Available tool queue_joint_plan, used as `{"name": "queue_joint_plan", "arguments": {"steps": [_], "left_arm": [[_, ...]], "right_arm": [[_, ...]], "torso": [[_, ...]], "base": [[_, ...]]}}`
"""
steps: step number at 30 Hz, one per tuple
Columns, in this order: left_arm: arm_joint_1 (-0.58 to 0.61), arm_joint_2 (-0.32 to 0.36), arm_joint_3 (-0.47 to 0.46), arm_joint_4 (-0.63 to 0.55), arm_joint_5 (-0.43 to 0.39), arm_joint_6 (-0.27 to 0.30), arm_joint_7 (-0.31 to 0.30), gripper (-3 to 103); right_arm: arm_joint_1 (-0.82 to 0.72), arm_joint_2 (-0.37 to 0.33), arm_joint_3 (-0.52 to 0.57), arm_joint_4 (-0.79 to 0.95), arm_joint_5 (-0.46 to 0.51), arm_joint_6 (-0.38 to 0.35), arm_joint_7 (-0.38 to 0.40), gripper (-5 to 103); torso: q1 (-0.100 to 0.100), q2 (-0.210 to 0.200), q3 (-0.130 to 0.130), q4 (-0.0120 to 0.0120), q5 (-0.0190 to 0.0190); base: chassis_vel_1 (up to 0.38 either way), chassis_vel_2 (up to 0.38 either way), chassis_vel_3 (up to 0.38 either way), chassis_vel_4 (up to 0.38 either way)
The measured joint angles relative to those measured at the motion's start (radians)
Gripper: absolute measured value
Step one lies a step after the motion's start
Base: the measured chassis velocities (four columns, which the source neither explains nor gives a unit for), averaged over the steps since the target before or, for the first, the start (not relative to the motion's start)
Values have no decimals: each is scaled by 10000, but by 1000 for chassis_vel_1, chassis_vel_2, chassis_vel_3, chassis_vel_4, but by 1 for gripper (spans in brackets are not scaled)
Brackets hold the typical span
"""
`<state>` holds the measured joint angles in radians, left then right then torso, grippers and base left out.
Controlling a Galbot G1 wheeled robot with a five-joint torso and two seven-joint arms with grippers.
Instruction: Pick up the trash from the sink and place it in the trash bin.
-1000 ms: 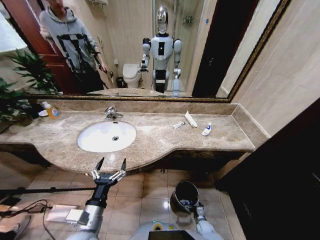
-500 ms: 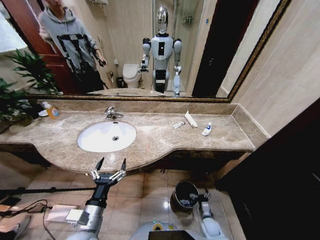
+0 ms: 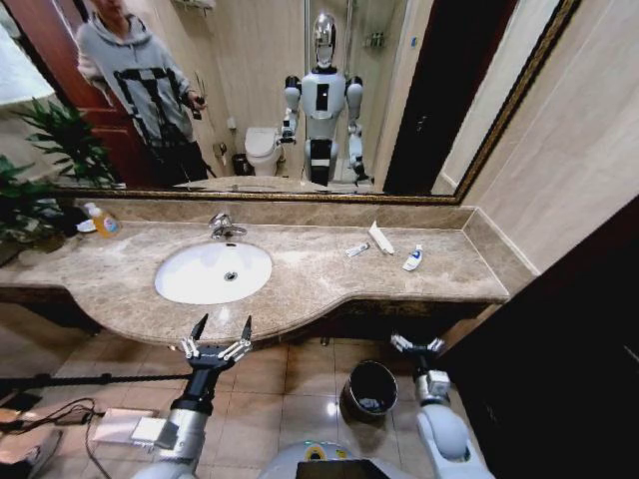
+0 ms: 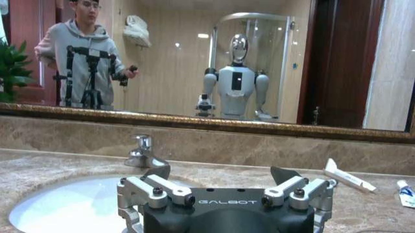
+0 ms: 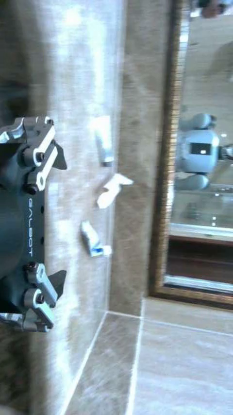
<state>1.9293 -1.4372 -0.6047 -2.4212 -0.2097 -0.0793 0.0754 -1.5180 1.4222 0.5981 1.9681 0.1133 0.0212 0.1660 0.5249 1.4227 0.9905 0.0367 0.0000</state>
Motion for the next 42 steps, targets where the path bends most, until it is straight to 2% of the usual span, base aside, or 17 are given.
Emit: {"name": "queue_joint_plan", "arguments": {"steps": [1,3,6,8,10,17,20,23,31,35,37,39,40,42], "left_arm": [[0,0,0,0,0,0,0,100],[0,0,0,0,0,0,0,100],[0,0,0,0,0,0,0,100],[0,0,0,0,0,0,0,100],[0,0,0,0,0,0,0,100],[0,0,0,0,0,0,0,100],[0,0,0,0,0,0,0,100],[0,0,0,0,0,0,0,100],[0,0,0,0,0,0,0,100],[0,0,0,0,0,0,0,100],[0,0,0,0,0,0,0,100],[0,0,0,0,0,0,0,100],[0,0,0,0,0,0,0,100],[0,0,0,0,0,0,0,100]], "right_arm": [[0,0,0,0,0,0,0,100],[561,-245,-96,271,812,-769,54,100],[1630,-626,-230,39,1478,-1388,71,100],[1908,-728,-278,-85,1623,-1507,72,100],[2785,-1127,-431,-684,1845,-1710,76,100],[4600,-1777,-674,-2716,2232,-1731,148,100],[4980,-1784,-705,-3246,2339,-1731,216,100],[5836,-1644,-688,-4534,2403,-1704,363,100],[6394,-1624,-639,-5443,2350,-1624,370,103],[6424,-1599,-618,-5659,2281,-1596,367,84],[6422,-1585,-613,-5689,2269,-1588,367,84],[6383,-1553,-611,-5726,2248,-1573,359,73],[6383,-1553,-611,-5726,2248,-1573,359,73],[6349,-1526,-583,-5750,2219,-1561,356,61]], "torso": [[0,0,0,0,0],[0,0,0,1,1],[1,0,1,1,1],[1,0,1,2,2],[1,-1,1,2,1],[2,-1,2,2,1],[2,-1,2,2,2],[2,-1,2,1,4],[2,-1,1,1,0],[1,-1,1,1,0],[1,-1,1,1,1],[1,-1,0,1,0],[1,-1,0,1,0],[1,-1,1,1,1]], "base": [[0,0,0,0],[0,0,0,0],[0,0,0,0],[0,0,0,0],[0,0,0,0],[0,0,0,0],[0,0,0,0],[0,0,0,0],[0,0,0,0],[0,0,0,0],[0,0,0,0],[0,0,0,0],[0,0,0,0],[0,0,0,0]]}}
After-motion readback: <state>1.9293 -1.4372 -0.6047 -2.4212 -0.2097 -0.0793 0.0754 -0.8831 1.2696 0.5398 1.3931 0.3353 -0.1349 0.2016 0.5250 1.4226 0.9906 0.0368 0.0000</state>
